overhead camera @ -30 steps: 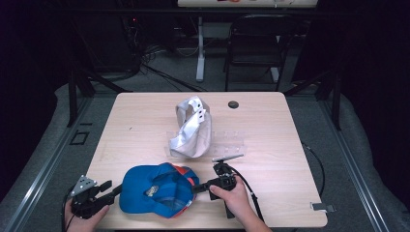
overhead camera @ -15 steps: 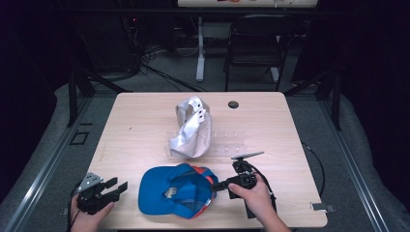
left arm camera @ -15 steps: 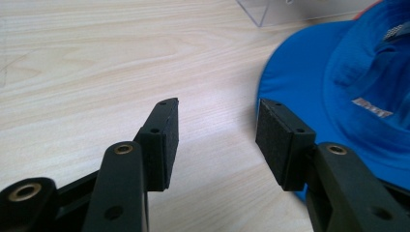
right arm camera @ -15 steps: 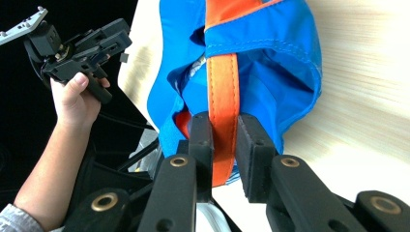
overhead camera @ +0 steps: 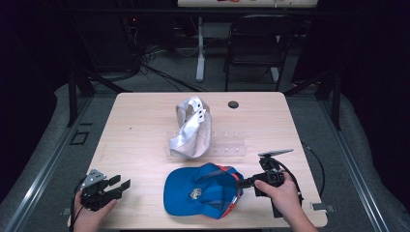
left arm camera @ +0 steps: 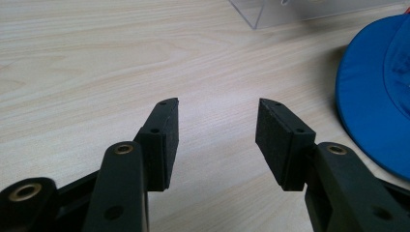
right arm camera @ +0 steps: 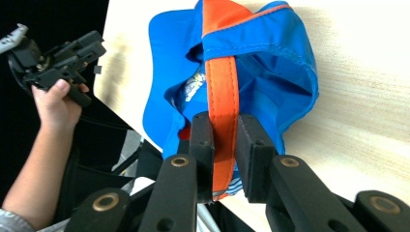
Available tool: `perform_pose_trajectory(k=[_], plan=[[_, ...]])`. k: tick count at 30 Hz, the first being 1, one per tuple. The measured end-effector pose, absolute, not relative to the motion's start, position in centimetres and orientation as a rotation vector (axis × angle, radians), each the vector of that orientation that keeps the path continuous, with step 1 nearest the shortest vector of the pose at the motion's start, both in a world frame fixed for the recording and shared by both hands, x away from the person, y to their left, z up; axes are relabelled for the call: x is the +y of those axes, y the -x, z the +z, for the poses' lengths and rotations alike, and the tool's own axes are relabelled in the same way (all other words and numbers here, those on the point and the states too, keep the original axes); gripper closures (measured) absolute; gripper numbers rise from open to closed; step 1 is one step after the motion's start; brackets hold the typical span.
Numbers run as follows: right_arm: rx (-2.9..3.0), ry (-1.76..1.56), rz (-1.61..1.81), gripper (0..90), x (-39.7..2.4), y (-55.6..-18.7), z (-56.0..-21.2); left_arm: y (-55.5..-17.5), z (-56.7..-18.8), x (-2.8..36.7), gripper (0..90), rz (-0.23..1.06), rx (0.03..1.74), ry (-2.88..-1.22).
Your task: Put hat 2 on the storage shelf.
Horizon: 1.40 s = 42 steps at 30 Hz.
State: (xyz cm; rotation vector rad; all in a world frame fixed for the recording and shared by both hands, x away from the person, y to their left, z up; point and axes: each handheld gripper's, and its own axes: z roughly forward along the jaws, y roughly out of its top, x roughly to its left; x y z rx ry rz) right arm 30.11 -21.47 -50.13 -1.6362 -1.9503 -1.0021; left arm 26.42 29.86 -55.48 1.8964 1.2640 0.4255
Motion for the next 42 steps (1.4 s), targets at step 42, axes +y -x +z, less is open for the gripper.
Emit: perform_pose_trajectory(k=[42], plan=[[-1.740,1.558,-1.085,78.6,-24.0,-32.8,-37.8,-26.7,-55.6,29.5,51.1,0.423,1.241,-1.927]])
